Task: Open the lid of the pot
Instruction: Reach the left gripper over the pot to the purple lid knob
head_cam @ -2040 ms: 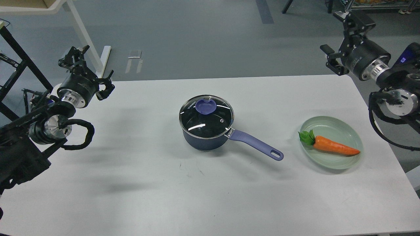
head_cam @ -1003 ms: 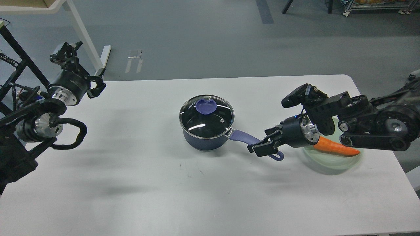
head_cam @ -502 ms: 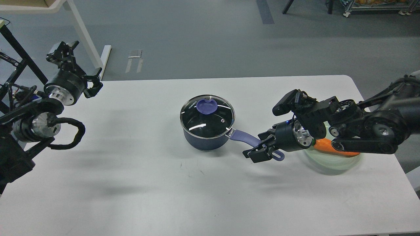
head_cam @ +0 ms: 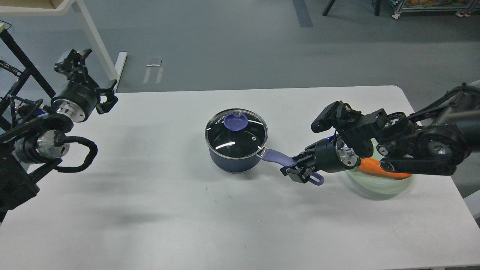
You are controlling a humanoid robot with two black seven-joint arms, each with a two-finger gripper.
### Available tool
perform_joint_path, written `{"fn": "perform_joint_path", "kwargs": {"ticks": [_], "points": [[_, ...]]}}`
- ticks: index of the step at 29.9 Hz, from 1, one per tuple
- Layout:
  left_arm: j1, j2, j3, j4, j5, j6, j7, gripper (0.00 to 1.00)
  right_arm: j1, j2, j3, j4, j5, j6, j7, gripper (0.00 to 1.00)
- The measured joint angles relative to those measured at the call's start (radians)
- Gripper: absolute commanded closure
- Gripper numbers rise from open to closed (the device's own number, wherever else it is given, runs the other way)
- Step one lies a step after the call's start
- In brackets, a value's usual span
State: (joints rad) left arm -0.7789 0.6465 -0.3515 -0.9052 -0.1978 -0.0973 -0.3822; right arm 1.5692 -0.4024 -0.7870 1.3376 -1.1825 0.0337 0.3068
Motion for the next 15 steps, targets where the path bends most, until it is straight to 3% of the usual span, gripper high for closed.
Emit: {"fn": "perform_joint_path", "kwargs": {"ticks": [6, 15], "points": [[-0.041, -0.014, 0.022, 0.000, 0.147, -0.007, 0.002, 0.01, 0.001, 0.002, 0.002, -0.002, 0.000, 0.000, 0.000, 0.77], [-0.229, -0.056, 0.168, -0.001, 0.463, -0.003, 0.007, 0.01, 0.004, 0.000, 0.010, -0.005, 0.003, -0.001, -0.002, 0.77]]}}
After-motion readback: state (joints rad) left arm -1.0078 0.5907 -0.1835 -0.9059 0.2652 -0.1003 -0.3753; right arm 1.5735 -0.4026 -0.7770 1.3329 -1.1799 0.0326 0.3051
